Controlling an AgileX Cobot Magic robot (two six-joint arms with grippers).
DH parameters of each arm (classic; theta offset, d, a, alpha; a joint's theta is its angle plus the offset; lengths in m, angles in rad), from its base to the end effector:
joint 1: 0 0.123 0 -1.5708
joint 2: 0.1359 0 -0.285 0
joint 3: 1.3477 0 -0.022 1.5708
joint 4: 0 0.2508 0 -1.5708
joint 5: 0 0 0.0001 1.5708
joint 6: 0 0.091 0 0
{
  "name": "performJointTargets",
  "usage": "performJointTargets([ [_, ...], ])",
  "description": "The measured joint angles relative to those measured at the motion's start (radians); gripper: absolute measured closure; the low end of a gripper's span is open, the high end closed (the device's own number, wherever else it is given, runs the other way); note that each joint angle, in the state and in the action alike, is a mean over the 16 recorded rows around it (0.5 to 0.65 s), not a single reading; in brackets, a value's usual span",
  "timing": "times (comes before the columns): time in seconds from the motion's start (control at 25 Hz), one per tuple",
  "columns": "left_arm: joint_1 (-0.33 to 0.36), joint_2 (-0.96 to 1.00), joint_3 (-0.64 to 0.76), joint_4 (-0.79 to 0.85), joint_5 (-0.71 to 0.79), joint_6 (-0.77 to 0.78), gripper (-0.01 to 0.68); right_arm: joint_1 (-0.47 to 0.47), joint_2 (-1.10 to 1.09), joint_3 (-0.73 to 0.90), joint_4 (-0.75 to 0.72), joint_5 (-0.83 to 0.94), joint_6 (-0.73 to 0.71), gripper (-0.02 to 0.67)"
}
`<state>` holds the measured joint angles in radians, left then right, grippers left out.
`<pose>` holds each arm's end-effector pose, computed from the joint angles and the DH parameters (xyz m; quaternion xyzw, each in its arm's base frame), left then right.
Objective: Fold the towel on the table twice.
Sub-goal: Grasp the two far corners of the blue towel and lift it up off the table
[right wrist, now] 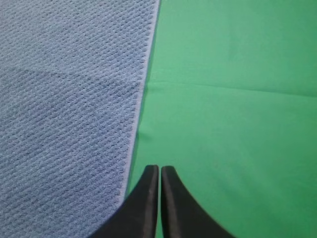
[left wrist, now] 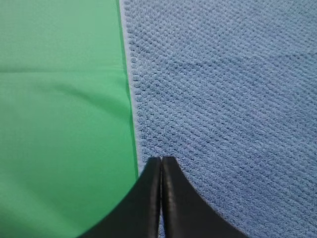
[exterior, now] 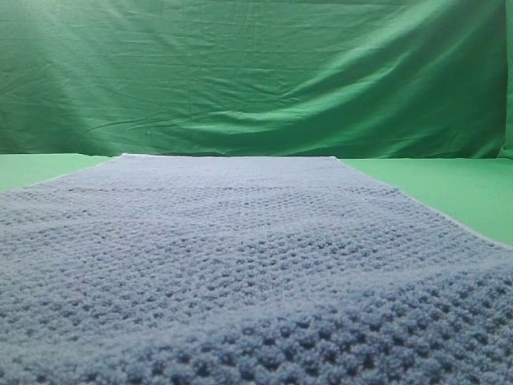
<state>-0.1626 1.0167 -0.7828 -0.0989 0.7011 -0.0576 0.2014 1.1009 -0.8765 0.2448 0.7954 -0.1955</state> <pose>0.1922 -0.0374 0.3005 0.0250 0.9342 -0.0817 0.3464 0.2050 0.0579 0.3085 -0.1331 0.9345 0.1105 0.3110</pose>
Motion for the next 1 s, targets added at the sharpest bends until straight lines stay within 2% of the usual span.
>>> performJointTargets([
  [0.4,-0.003,0.419,-0.201,-0.001,0.012,0.043,0.673,0.099,0.402,-0.212,-0.050,0.020,0.059,0.649],
  [0.76,-0.003,0.662,-0.349,0.009,-0.007,0.088,0.673,0.151,0.706,-0.430,-0.069,0.033,0.079,0.643],
  [0.88,-0.003,0.705,-0.376,0.022,-0.019,0.096,0.659,0.162,0.781,-0.496,-0.078,0.045,0.084,0.601],
  [1.0,-0.003,0.731,-0.392,0.038,-0.035,0.094,0.604,0.169,0.838,-0.548,-0.087,0.057,0.087,0.512],
])
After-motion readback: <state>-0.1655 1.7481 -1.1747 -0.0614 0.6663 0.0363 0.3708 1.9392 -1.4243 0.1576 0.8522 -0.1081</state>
